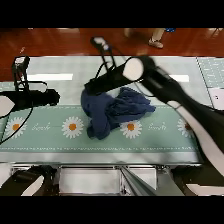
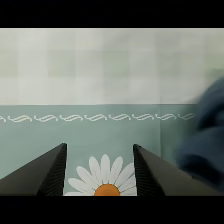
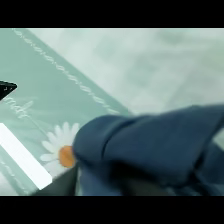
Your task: Fold the shirts.
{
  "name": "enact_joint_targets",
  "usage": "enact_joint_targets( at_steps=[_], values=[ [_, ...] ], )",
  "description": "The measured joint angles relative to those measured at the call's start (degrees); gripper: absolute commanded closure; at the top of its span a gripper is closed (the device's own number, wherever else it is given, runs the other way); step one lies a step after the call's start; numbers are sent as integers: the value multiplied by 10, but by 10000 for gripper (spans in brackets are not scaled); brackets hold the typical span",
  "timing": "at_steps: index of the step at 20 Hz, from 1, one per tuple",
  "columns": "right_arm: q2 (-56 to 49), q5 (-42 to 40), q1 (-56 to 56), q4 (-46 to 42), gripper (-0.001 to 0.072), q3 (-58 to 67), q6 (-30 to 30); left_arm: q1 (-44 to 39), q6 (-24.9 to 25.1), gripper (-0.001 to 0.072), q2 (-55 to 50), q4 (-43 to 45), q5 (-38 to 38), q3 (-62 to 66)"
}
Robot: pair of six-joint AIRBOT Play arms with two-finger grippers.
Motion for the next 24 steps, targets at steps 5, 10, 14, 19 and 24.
enact_joint_targets(
  at_steps=[5, 10, 14, 19, 24],
  values=[
    [5, 0, -63, 33, 300, -6, -12, -6, 4, 201, -9, -2, -39, 0],
    [122, 72, -242, -31, 300, -96, 1, -14, 52, 200, -38, -121, -92, -41],
    [276, 45, -400, 39, 300, -310, -41, -16, 99, 200, -77, -257, -31, -113],
    [397, 53, -535, 129, 300, -503, -109, -50, 223, 200, -161, -431, 34, -147],
    [421, 61, -574, 125, 300, -567, -156, -90, 291, 689, -227, -514, 93, -125]
  ],
)
